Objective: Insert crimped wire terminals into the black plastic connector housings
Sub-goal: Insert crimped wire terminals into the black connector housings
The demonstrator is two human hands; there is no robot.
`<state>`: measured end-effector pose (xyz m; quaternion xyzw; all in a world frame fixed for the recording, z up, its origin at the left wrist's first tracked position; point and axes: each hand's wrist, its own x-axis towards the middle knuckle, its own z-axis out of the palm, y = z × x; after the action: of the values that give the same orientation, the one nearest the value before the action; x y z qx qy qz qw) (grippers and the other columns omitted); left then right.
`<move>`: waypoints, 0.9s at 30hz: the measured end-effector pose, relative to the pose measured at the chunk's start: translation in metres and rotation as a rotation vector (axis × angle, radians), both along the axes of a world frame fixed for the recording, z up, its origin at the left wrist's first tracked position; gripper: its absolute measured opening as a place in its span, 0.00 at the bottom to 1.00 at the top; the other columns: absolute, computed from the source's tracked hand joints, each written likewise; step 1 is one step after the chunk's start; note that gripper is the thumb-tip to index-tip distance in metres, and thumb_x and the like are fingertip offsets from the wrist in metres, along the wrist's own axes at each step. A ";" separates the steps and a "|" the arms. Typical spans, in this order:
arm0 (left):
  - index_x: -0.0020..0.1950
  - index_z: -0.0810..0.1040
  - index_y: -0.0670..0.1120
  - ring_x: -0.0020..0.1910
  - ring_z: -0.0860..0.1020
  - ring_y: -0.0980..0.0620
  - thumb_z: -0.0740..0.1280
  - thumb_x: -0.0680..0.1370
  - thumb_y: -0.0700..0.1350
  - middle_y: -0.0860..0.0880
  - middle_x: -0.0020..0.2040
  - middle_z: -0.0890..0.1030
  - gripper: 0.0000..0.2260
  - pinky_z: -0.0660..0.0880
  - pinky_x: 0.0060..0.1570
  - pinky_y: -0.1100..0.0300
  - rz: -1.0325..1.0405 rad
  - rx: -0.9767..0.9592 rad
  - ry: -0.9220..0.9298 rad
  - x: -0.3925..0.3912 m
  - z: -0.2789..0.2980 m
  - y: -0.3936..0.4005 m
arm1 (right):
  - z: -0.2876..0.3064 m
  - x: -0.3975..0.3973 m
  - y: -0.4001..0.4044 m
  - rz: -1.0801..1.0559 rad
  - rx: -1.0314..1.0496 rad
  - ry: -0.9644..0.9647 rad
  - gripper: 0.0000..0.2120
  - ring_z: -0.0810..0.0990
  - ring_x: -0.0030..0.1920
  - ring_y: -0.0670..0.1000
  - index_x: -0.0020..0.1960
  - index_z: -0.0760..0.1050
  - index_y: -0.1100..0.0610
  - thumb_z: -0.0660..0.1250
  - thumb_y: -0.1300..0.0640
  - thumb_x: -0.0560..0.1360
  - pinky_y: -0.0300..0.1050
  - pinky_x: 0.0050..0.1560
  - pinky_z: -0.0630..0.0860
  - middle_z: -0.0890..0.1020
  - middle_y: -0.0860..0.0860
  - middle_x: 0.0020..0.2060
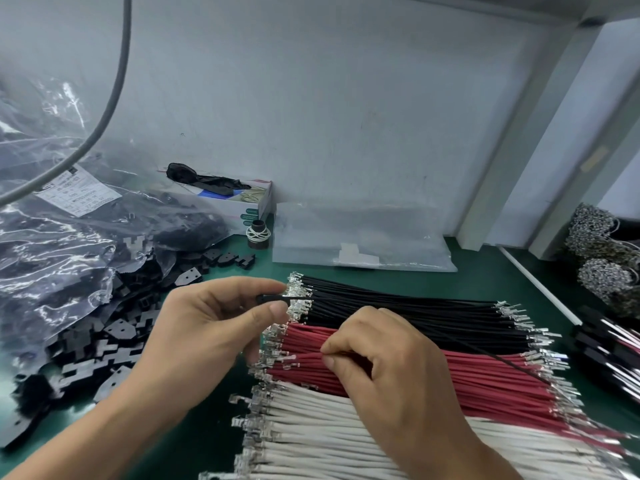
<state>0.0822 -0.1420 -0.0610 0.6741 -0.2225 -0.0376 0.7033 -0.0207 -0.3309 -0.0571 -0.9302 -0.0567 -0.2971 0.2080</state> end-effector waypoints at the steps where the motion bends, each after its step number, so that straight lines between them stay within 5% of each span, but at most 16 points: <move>1: 0.49 0.89 0.53 0.24 0.75 0.51 0.78 0.67 0.51 0.44 0.36 0.86 0.12 0.69 0.23 0.66 -0.012 -0.008 0.020 0.001 0.001 0.001 | 0.001 0.000 -0.001 0.013 0.040 -0.015 0.02 0.79 0.45 0.43 0.44 0.82 0.48 0.73 0.54 0.73 0.44 0.43 0.77 0.80 0.39 0.41; 7: 0.52 0.88 0.43 0.25 0.75 0.49 0.80 0.64 0.52 0.36 0.42 0.86 0.21 0.70 0.23 0.63 -0.156 -0.105 0.209 0.004 0.002 0.005 | 0.009 0.000 0.001 -0.002 0.090 -0.171 0.09 0.76 0.39 0.45 0.55 0.85 0.51 0.67 0.56 0.79 0.38 0.37 0.75 0.76 0.43 0.43; 27: 0.51 0.87 0.38 0.25 0.75 0.52 0.86 0.59 0.54 0.38 0.38 0.83 0.28 0.74 0.26 0.62 -0.359 -0.183 0.411 0.002 0.007 0.007 | 0.010 -0.003 0.002 -0.003 0.116 -0.344 0.08 0.77 0.37 0.49 0.49 0.87 0.57 0.71 0.55 0.77 0.45 0.33 0.75 0.77 0.47 0.39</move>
<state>0.0843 -0.1353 -0.0536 0.5361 -0.1933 -0.2771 0.7736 -0.0238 -0.3294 -0.0468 -0.8522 -0.0727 -0.4548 0.2481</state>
